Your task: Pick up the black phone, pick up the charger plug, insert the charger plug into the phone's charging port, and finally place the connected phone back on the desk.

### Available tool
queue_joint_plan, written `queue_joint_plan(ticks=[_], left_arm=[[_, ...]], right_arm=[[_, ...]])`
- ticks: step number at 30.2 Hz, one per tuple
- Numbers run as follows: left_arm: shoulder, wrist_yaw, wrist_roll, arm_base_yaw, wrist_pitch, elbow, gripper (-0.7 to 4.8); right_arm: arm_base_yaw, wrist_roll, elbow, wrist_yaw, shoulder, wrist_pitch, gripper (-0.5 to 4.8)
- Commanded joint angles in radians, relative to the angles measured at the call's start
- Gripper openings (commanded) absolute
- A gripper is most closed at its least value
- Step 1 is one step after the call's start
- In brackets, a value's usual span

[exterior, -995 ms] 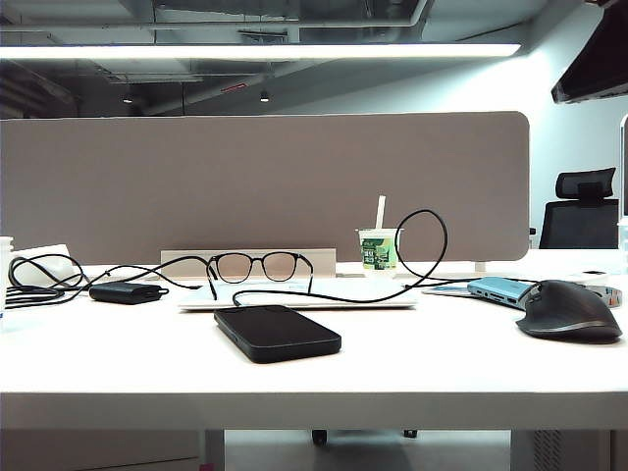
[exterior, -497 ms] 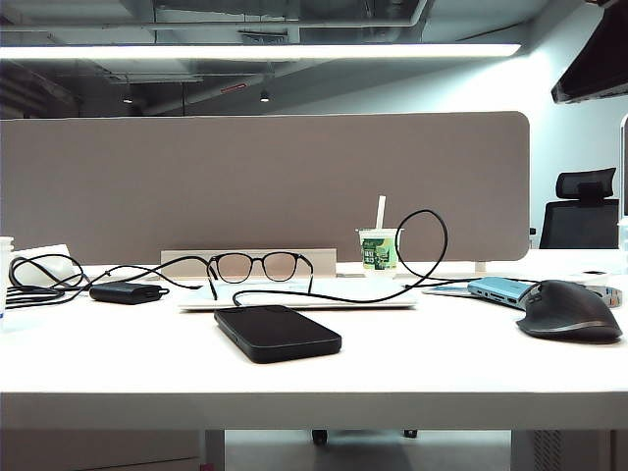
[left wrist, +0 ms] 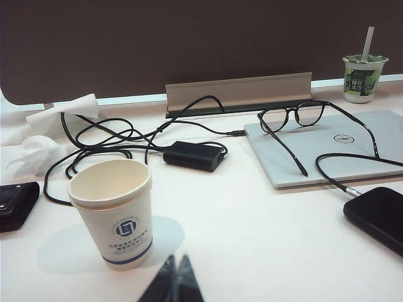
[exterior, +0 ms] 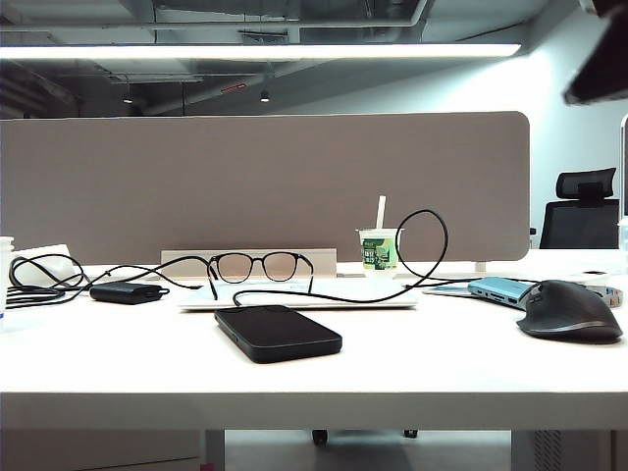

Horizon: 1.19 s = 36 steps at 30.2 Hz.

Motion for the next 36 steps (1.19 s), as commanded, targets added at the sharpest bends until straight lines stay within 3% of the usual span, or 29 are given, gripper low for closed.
queue_joint_plan(ticks=[1,6,13,21,36], left_arm=[[0.000,0.003,-0.005,0.000,0.012,-0.001,-0.03],[0.000,0.003,-0.005,0.000,0.012,-0.001,-0.03],[0.000,0.003,-0.005,0.000,0.012,-0.001,-0.03],[0.000,0.003,-0.005,0.000,0.011,-0.001,-0.03],[0.000,0.003,-0.005,0.000,0.010,0.000,-0.03]], right_arm=[[-0.040,0.004,-0.064,0.019,-0.069,0.045,0.45],[-0.138,0.004,-0.166,-0.050,-0.220,0.042,0.45],[-0.299,0.005,-0.289,-0.056,-0.431,0.042,0.45],[-0.407,0.065,-0.359,-0.060,-0.557,0.036,0.45],[-0.457,0.086,-0.359,-0.070,-0.557,0.005,0.45]])
